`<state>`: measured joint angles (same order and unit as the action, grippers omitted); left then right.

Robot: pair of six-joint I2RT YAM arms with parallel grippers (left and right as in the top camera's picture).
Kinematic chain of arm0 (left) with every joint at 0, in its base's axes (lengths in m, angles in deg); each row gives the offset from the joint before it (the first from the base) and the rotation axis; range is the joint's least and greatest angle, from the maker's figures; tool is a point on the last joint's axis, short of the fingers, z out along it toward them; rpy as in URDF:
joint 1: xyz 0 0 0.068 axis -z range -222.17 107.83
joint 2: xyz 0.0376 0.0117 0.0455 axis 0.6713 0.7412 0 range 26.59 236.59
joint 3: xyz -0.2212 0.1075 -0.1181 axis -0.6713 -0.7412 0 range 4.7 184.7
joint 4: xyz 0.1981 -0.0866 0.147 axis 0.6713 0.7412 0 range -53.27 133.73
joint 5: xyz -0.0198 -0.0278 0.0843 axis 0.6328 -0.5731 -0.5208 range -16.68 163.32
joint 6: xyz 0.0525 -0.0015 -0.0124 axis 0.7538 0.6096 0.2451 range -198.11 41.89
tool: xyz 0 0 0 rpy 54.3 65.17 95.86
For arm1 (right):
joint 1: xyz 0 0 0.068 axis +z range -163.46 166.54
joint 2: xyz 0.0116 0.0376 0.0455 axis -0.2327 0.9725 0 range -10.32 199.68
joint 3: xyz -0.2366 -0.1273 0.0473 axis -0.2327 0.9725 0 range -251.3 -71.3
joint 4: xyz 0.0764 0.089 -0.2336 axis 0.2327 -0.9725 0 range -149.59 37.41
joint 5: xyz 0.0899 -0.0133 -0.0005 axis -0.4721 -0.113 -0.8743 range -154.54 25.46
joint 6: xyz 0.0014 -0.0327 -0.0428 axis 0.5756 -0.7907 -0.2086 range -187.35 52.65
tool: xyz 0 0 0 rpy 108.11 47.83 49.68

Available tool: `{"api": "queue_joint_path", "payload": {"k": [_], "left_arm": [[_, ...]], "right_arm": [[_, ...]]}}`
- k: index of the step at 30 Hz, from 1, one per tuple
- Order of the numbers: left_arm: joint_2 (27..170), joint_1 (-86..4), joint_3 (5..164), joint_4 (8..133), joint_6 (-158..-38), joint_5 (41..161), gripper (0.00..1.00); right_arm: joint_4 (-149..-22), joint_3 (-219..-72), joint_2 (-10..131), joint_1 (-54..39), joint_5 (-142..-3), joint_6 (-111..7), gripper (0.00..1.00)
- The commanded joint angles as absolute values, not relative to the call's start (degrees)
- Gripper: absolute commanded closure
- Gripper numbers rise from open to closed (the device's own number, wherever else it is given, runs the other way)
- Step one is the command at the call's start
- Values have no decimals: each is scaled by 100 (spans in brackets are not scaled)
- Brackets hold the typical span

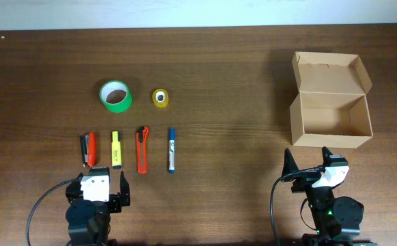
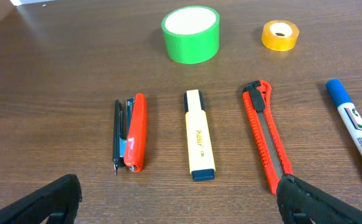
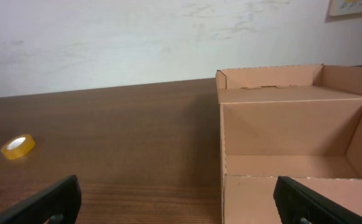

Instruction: Pack container

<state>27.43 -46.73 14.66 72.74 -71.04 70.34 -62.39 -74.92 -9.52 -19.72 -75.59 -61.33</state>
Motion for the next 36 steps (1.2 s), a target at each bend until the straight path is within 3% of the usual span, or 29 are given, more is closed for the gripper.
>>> {"api": "queue_joint_path", "payload": {"k": [1, 18, 22, 26, 31, 36], "left_arm": [[2688, -4648, 1481, 7281, -7115, 7097, 0], [2688, -4651, 1481, 7180, -7113, 7093, 0], [2688, -4644, 1494, 6621, -7150, 7541, 0], [2806, -4644, 1656, 6048, -7729, 7737, 0], [3809, -4644, 2432, 5836, -7493, 6957, 1], [6089, -4644, 4222, 5587, -6933, 6730, 0]], "right_arm": [[-6215, -7420, -1014, -1948, -7550, -6089, 1], [-6204, -7420, -1014, -1946, -7612, -6091, 1], [-6116, -7420, -1011, -1946, -7557, -6085, 1], [-5771, -7422, -1011, -1948, -7570, -4839, 1], [-5688, -7750, -893, -1948, -7568, -4225, 1], [-6016, -8852, 110, -1948, -7570, -4223, 1]]}}
